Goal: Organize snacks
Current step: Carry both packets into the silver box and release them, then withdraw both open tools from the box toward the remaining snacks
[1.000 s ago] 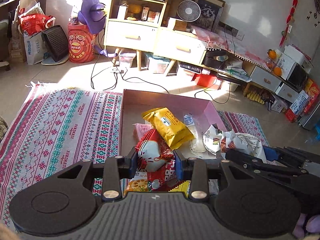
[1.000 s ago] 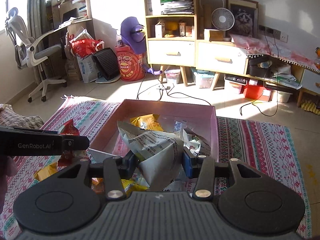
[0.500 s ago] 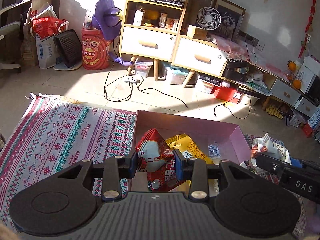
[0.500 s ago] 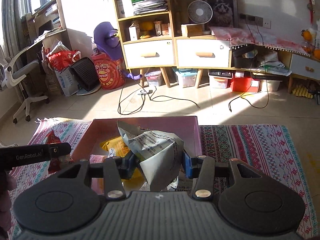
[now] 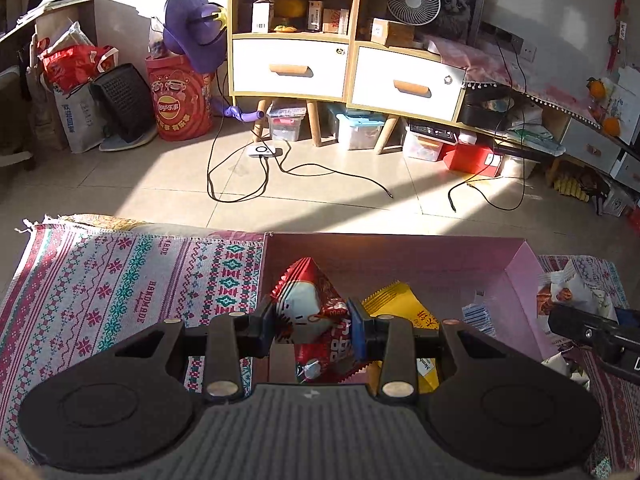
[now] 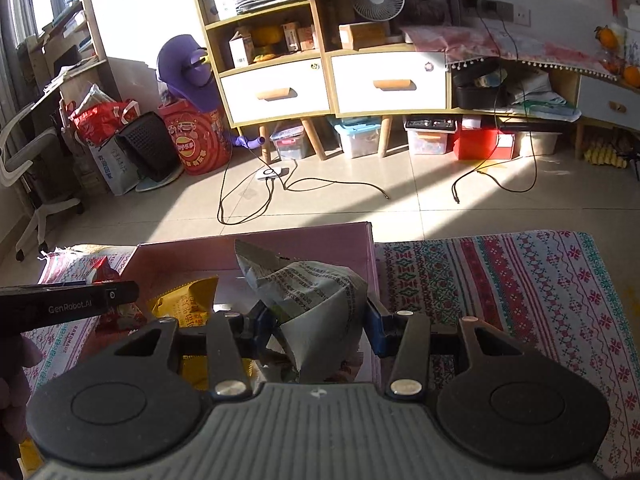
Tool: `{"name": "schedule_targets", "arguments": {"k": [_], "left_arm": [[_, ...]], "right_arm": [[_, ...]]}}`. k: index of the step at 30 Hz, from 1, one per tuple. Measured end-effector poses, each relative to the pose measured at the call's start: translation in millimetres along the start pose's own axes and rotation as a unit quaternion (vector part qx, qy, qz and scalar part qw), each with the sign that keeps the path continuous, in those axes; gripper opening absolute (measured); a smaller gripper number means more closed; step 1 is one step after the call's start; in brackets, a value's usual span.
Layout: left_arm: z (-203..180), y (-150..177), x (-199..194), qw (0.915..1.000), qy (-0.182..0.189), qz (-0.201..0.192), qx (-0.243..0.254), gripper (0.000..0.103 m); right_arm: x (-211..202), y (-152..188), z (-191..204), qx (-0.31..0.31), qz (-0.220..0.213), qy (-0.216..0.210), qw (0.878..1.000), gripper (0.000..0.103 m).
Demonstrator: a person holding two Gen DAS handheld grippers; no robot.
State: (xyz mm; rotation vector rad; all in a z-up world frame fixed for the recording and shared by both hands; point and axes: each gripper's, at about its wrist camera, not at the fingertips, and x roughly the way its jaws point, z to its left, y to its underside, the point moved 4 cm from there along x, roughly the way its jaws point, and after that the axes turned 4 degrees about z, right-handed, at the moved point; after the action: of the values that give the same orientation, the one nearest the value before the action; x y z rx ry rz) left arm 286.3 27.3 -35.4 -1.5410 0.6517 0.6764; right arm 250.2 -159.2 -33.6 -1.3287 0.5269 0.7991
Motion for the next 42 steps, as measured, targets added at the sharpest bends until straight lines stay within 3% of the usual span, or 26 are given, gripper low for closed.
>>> {"name": "schedule_targets", "arguments": {"k": [5, 7, 13, 31, 42], "left_arm": [[1.1, -0.3, 6.3, 1.0, -0.007, 0.001, -0.001, 0.049], [1.2, 0.3, 5.6, 1.0, -0.003, -0.005, -0.004, 0.055], [-6.4, 0.9, 0.5, 0.9998, -0.006, -0.013, 0.013, 0.076], [-13.3, 17.1, -42.5, 0.9991, -0.002, -0.01, 0.042, 0.089], [-9.4, 46.4, -72.6, 0.9988, 0.008, 0.018, 0.044, 0.096]], "right_arm": [[2.7, -1.1, 1.0, 0.001, -0.003, -0.001, 1.0, 0.048], [0.5, -2.0, 0.2, 0.008, -0.008, -0.005, 1.0, 0.07], [-4.0, -3.5, -1.4, 0.018, -0.007, -0.018, 1.0, 0.074], [-47.1, -1.1, 12.6, -0.013, -0.005, -0.02, 1.0, 0.088], [-75.5, 14.7, 19.8, -0.031, 0.014, -0.015, 0.999, 0.095]]}}
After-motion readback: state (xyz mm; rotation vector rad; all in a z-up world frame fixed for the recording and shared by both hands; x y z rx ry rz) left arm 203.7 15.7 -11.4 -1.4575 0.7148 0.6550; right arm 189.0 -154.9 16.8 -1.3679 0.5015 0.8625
